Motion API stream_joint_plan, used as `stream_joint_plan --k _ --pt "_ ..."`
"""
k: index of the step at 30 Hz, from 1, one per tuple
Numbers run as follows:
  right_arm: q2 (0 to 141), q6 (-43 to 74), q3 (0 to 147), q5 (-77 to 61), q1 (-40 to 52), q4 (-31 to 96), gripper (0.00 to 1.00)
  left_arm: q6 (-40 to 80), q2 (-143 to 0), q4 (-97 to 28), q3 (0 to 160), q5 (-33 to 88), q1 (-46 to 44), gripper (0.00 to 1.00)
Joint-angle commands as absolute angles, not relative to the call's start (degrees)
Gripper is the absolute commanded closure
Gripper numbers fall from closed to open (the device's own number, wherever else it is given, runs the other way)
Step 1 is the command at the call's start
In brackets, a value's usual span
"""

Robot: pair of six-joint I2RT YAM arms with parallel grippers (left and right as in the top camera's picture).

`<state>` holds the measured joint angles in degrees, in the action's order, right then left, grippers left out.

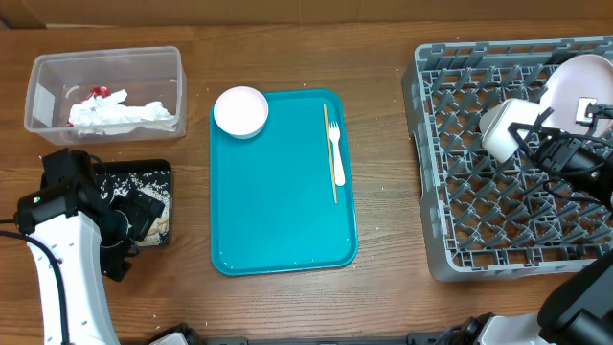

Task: Sort waste into correct bins and load items into the dishwasher rack
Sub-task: 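Lift the white bowl and carry it right into the rack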

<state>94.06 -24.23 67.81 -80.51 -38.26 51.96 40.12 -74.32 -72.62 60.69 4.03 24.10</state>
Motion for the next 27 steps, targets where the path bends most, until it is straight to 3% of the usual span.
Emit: stream_joint_plan --k 1,12,18,27 --pt "95.2 -24.9 67.5 -79.1 -38.4 51.7 0.96 39.4 -74.4 -72.6 60.6 4.1 24.1 0.0" --pt "101.1 -24.2 67.5 -76.9 -38.4 50.4 0.96 39.4 -74.4 -72.6 60.6 4.1 24.1 0.0" --pt "101.0 -3.9 67.6 -60.7 -38.4 43.6 0.91 39.4 -74.4 -72.6 60.6 4.1 24.1 0.0" --pt "96.3 11.4 70.0 -49.0 -38.4 45.2 0.83 39.4 -74.4 -72.6 60.6 4.1 24.1 0.0"
